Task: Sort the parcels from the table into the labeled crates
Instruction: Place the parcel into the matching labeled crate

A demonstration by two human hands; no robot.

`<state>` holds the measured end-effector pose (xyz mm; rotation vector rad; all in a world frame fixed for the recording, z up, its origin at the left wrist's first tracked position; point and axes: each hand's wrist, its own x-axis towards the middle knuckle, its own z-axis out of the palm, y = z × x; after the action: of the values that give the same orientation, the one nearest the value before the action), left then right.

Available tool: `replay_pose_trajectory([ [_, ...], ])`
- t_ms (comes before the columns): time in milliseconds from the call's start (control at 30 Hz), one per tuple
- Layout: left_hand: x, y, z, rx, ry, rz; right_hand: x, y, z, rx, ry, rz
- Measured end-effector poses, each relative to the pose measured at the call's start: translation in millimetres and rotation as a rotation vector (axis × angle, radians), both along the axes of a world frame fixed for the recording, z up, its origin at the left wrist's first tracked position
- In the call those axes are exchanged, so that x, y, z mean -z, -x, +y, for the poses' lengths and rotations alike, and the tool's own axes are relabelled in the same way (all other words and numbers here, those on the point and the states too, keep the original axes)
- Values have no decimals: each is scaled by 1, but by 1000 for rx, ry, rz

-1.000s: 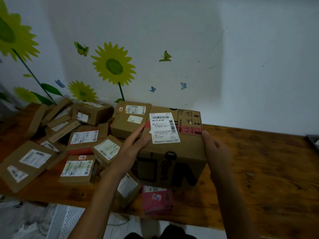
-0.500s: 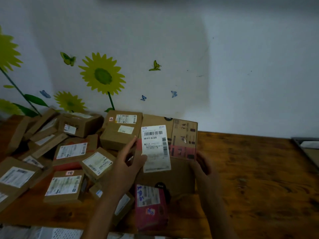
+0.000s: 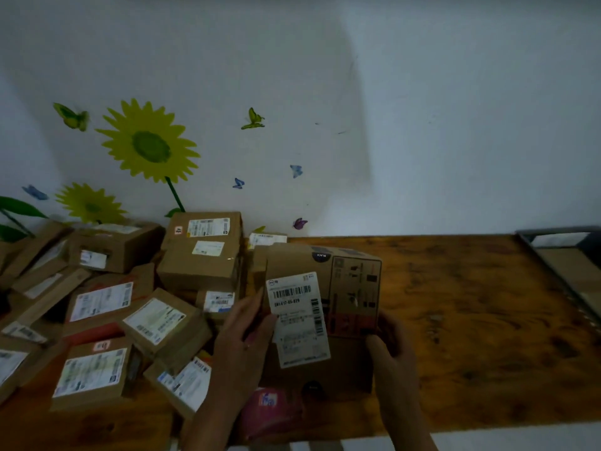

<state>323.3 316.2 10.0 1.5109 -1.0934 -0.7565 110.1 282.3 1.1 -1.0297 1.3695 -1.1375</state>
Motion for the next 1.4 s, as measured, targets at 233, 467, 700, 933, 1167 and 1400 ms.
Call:
replay_pose_trajectory([
  [233,-14,50,-24,197,-39,115,-6,43,4,150,19,17],
  [467,-24,174,-57,493,-87,264,-15,142,24,487,-71,-89],
  [700,-45,351,-55,830,-105,191,-28,293,77,796,-89,-8],
  [933,-42,507,-46,1127,-110,5,-28,421,124,1088,-99,-14],
  [1167,-36,652,-70,1269,-197,133,-25,533,114,1241,-95,32],
  [1400,-35,829,-130,1362,-257,220,-27,697,65,1367,-52,40],
])
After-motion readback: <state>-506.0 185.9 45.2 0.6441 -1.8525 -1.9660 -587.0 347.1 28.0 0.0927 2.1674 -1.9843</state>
